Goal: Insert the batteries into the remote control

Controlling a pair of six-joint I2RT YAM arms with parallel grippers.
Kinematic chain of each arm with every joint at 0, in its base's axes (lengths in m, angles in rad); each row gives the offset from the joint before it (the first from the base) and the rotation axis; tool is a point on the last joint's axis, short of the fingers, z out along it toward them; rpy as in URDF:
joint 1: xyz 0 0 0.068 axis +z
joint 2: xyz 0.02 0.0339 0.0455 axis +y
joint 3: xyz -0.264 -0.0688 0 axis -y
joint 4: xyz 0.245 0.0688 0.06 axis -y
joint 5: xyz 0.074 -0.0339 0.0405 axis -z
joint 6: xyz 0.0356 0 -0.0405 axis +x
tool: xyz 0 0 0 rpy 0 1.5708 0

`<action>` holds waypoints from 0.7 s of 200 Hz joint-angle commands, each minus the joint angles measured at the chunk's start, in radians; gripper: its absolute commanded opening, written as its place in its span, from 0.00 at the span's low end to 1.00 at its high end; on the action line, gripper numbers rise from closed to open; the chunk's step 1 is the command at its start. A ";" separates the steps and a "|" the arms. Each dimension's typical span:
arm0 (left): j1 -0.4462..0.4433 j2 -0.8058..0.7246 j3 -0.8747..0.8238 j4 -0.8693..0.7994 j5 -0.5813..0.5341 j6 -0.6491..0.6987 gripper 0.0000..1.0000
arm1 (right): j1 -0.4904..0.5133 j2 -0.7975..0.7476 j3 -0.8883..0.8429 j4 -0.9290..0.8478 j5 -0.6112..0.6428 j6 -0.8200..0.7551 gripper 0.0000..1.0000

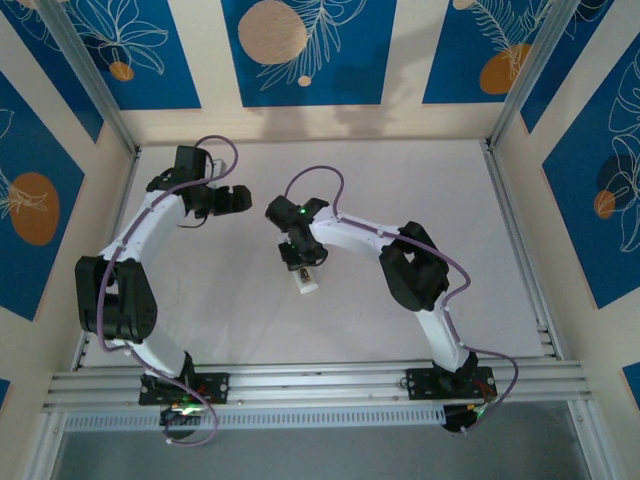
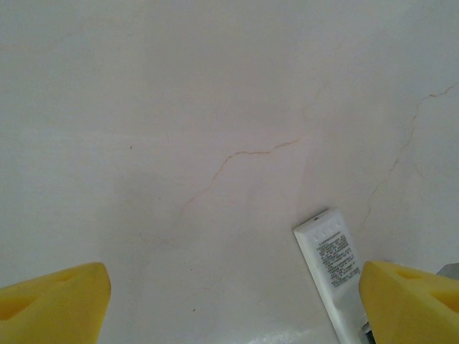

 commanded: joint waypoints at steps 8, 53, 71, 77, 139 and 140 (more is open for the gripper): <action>-0.004 -0.014 0.020 -0.020 0.020 0.009 0.89 | 0.000 -0.009 -0.015 0.033 0.070 -0.022 0.15; -0.003 -0.013 0.020 -0.021 0.020 0.011 0.89 | 0.002 -0.012 -0.051 0.080 0.059 -0.001 0.15; -0.004 -0.012 0.020 -0.021 0.021 0.011 0.89 | 0.004 -0.006 -0.061 0.089 0.047 0.013 0.15; -0.005 -0.012 0.021 -0.021 0.020 0.011 0.89 | 0.006 -0.004 -0.065 0.092 0.046 0.019 0.15; -0.003 -0.013 0.022 -0.021 0.020 0.012 0.89 | 0.031 -0.009 -0.096 0.087 0.057 0.017 0.15; -0.004 -0.013 0.021 -0.021 0.021 0.012 0.89 | 0.032 -0.009 -0.097 0.087 0.058 0.017 0.15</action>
